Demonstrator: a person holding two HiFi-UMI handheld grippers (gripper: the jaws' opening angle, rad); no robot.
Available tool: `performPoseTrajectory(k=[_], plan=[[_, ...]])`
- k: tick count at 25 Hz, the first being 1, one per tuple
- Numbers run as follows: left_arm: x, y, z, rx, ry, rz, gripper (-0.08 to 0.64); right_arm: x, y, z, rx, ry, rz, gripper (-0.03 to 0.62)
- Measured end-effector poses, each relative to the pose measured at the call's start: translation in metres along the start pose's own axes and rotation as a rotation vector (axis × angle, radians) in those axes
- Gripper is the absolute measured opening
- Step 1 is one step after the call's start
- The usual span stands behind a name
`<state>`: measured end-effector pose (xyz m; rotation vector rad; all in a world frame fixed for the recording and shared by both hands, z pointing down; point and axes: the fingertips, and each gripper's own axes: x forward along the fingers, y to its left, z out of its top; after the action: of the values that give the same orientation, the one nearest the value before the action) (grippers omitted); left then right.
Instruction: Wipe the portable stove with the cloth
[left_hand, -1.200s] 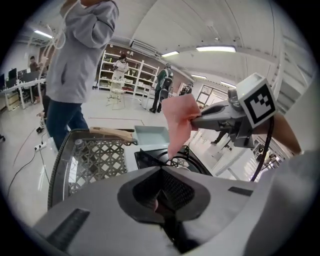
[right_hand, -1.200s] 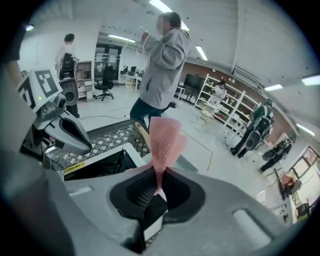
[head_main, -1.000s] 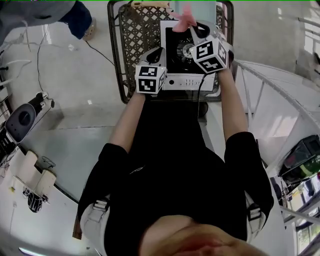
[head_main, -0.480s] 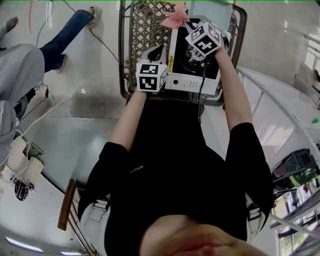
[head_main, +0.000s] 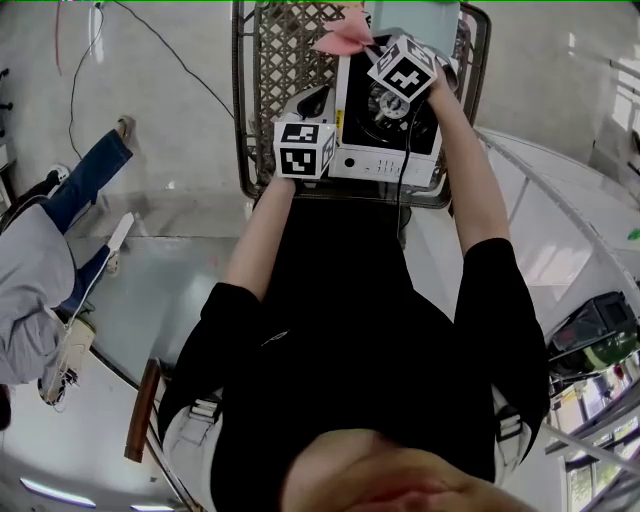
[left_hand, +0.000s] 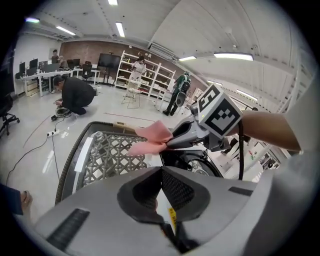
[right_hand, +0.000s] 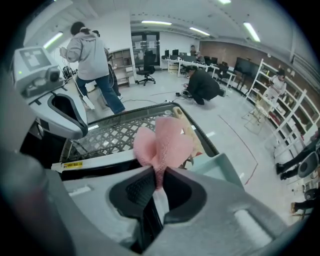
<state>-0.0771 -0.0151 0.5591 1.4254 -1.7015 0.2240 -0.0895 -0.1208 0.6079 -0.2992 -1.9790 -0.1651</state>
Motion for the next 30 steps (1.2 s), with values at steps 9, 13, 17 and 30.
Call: performPoseTrajectory(k=[9,13,17,30], plan=[[0.019,-0.015,0.006,0.023,0.009,-0.018,0.000,0.002,0.003,-0.005,-0.011,-0.010,-0.009,0.043],[0.025,-0.022,0.007,0.029,0.011,-0.028,0.000,0.002,0.002,-0.009,-0.039,0.003,-0.022,0.044],[0.028,-0.027,0.006,0.033,0.016,-0.030,0.000,-0.003,-0.002,-0.016,-0.038,0.006,-0.024,0.048],[0.043,-0.050,0.004,0.042,0.025,-0.054,0.000,-0.020,-0.015,-0.049,-0.013,0.016,-0.043,0.049]])
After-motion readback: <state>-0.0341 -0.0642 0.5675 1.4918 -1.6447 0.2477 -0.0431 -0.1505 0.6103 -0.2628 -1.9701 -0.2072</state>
